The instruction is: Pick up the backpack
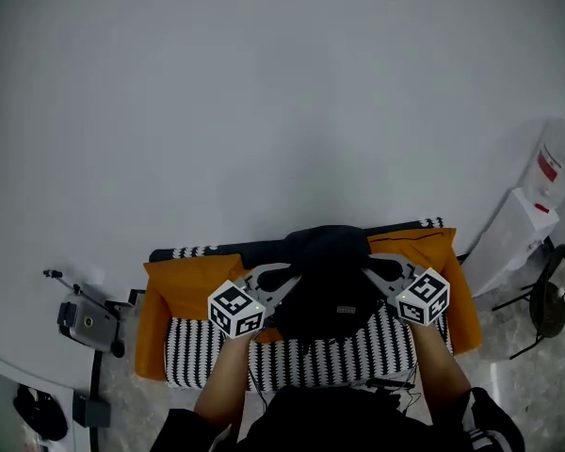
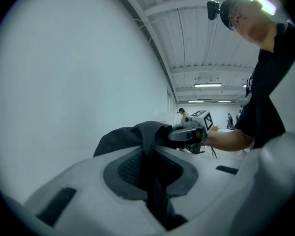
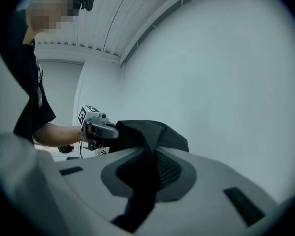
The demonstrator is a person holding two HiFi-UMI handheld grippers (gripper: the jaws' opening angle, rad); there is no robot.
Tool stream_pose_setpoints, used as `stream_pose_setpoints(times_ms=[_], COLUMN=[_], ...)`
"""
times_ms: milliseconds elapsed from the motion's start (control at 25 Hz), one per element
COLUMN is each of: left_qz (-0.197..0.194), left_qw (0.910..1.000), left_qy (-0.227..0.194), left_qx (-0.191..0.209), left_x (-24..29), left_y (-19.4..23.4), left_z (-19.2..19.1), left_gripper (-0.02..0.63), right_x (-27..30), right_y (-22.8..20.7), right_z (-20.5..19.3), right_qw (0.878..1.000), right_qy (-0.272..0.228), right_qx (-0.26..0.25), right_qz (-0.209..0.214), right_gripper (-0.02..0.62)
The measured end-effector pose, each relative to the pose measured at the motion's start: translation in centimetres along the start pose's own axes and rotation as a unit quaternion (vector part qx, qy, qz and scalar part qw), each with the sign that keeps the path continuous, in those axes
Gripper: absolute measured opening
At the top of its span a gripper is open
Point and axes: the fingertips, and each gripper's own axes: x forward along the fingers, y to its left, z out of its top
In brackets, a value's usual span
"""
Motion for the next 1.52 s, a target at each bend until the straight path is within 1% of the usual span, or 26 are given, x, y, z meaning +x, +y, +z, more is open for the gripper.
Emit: stream_pose_setpoints(times_ms=[200, 400, 640, 840, 1160, 1360, 1520], left_qz=[-0.009, -0.008, -0.011, -0.010, -0.013, -0.016, -0.015], left_qw=[0.9996, 0.9987, 0.9966, 0.9940, 0.9888, 0.9862, 0.9835], left_qy=[-0.023, -0.045, -0.066, -0.086, -0.110, -0.125, -0.132], left_qx=[0.010, 0.024, 0.048, 0.067, 0.100, 0.108, 0.122], left_x=[-0.1, -0.5, -0.4, -1.3, -2.2, -3.2, -3.7], left_y=[0.0, 0.1, -0.1, -0.3, -1.5, -2.0, -2.4], left_z=[3.2, 6.1, 10.0, 12.9, 17.8, 21.0, 23.2], left_gripper=[0.049, 0.049, 0.049, 0.049, 0.049, 0.049, 0.049], right_x=[-0.5, -1.0, -2.0, -2.2, -3.5, -4.3, -4.9], right_y=[-0.2, -0.2, -0.4, 0.0, 0.5, 1.4, 1.8], right_z=[3.0, 6.0, 9.7, 12.4, 17.4, 20.5, 22.6], right_qw=[1.000, 0.998, 0.996, 0.995, 0.990, 0.986, 0.983], right_qy=[-0.024, -0.045, -0.070, -0.074, -0.100, -0.119, -0.129], right_qx=[-0.013, -0.033, -0.051, -0.071, -0.101, -0.115, -0.131], right_qz=[-0.004, -0.006, -0.011, -0.011, -0.007, 0.000, 0.002], right_gripper=[0.052, 0.052, 0.052, 0.052, 0.052, 0.052, 0.052])
